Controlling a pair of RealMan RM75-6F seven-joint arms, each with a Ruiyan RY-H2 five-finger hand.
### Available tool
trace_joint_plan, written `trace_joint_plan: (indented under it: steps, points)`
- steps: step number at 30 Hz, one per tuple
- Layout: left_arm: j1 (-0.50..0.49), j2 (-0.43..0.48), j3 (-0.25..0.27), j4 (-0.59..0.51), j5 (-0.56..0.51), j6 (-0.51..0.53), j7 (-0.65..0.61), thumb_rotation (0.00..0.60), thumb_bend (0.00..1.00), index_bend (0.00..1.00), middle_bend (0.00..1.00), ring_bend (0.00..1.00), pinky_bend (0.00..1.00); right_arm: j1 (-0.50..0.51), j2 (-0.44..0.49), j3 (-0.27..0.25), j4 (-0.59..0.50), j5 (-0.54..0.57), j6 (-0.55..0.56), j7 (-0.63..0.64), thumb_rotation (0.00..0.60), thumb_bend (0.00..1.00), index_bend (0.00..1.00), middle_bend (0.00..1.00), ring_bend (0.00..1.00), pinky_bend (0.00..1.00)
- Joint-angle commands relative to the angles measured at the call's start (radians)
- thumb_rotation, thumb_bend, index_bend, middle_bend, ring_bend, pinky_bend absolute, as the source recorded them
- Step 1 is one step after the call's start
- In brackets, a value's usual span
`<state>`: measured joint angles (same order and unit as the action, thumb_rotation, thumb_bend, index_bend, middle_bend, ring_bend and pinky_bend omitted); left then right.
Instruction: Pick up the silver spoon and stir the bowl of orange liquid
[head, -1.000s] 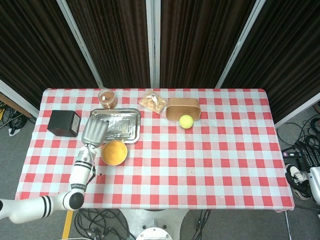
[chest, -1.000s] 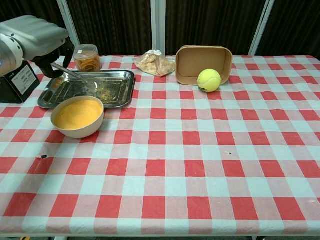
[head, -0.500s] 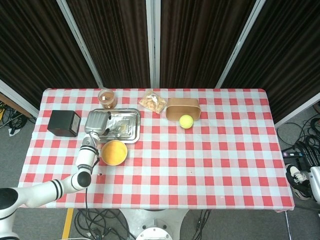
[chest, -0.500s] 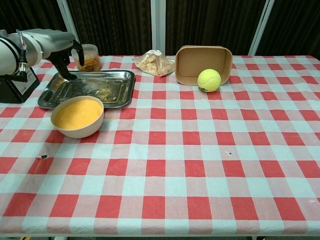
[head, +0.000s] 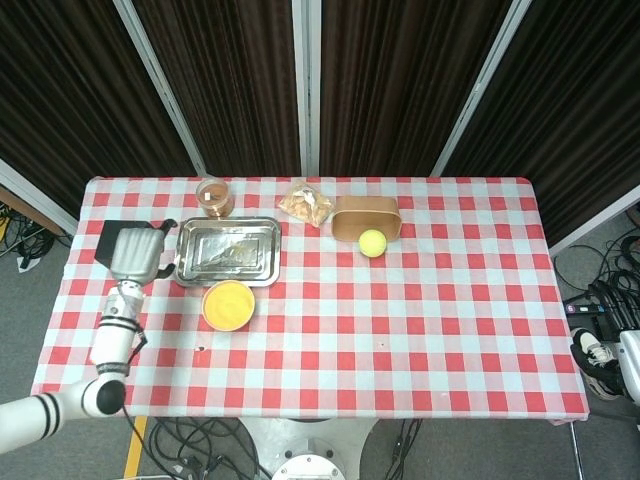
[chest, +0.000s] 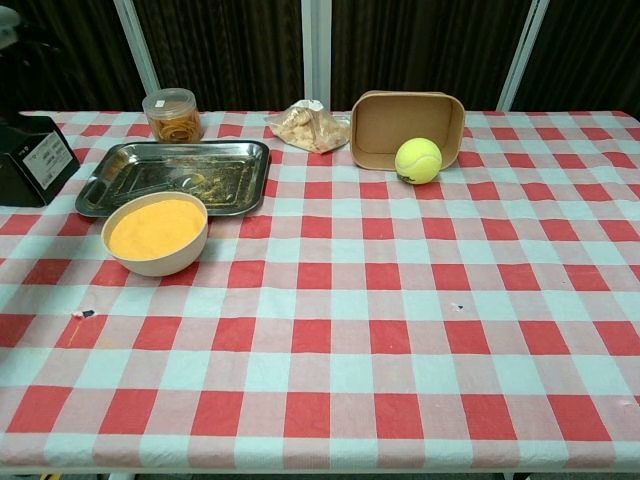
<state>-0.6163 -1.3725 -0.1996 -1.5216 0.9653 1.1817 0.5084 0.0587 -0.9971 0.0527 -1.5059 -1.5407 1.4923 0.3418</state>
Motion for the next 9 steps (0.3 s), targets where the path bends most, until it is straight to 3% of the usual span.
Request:
trace_joint_plan:
  steps: [1, 5, 9]
  points:
    - [0.15, 0.111, 0.125, -0.041, 0.21, 0.148, -0.162, 0.6, 0.19, 0.31, 0.4, 0.33, 0.34, 0.001, 0.0, -0.001, 0.001, 0.002, -0.005, -0.001, 0.6, 0.21, 0.0, 0.02, 0.0, 0.0]
    - [0.257, 0.143, 0.197, -0.025, 0.326, 0.27, -0.236, 0.6, 0.19, 0.3, 0.38, 0.3, 0.29, 0.005, -0.002, -0.005, -0.004, 0.003, -0.019, -0.014, 0.6, 0.21, 0.0, 0.01, 0.0, 0.0]
    - [0.332, 0.173, 0.239, -0.058, 0.349, 0.317, -0.261, 0.6, 0.19, 0.3, 0.38, 0.3, 0.29, 0.007, -0.011, -0.008, -0.009, -0.002, -0.02, -0.027, 0.6, 0.21, 0.0, 0.01, 0.0, 0.0]
